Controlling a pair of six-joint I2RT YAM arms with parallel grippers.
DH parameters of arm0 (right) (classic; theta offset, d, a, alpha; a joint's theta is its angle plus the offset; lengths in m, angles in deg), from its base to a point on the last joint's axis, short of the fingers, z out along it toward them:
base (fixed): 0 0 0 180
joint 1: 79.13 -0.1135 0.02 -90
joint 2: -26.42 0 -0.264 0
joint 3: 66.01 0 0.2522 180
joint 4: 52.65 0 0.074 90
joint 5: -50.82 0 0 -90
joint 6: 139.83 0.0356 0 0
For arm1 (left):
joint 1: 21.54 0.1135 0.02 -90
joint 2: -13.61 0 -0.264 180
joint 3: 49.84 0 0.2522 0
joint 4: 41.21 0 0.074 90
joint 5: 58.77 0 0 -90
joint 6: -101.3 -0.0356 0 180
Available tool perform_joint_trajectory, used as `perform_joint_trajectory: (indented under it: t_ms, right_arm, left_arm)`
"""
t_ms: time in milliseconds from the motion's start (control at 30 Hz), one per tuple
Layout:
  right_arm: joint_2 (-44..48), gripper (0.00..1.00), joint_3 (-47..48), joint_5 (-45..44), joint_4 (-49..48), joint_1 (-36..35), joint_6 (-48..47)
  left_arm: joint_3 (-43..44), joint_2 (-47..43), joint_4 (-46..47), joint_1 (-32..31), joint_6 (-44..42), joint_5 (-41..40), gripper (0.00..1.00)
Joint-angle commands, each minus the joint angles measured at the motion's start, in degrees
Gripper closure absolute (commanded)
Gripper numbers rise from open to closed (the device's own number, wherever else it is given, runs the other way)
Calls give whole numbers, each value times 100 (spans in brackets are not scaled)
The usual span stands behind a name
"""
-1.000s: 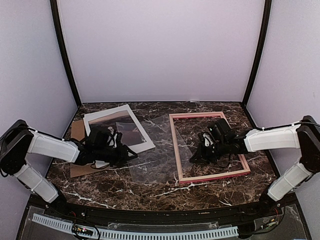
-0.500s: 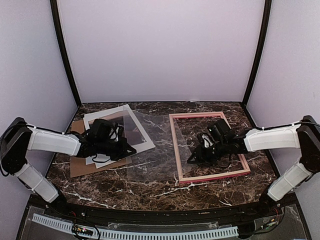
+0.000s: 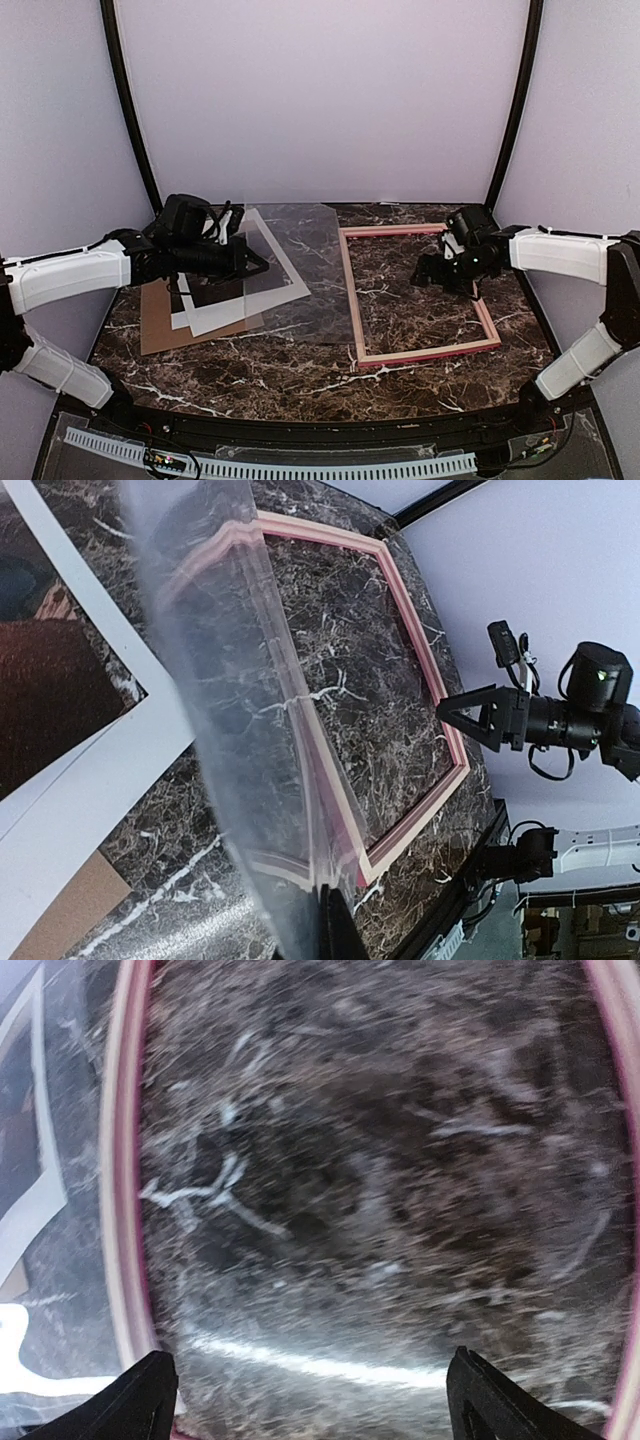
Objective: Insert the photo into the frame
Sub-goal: Move the frame body to the center of the board.
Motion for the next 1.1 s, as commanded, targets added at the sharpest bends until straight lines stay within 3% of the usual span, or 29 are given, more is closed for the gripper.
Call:
perform_joint_trajectory:
  t_ms: [0,233,467,800,1067]
  right_arm:
    - [48,6,204,-836,388,810,-738]
    - [-634,12,477,-987,342,1863,-1187]
    - [-1272,29,510,-892,227,2141,-1486]
    - [-1299,66,61,-350,-115,2091,-1521]
    - [-819,78,-437,-289,-225,1393,-1083]
  left_arm:
    - [491,-243,-693,52,-620,155,100]
    - [1283,-255,-1210,62,-1086,118,100]
    - [1565,-197,-1308,70,-1237,131,100]
    - [1924,-228,-903,83,-1081,436,100]
    - [1957,-206,-247,5,-739,1146,100]
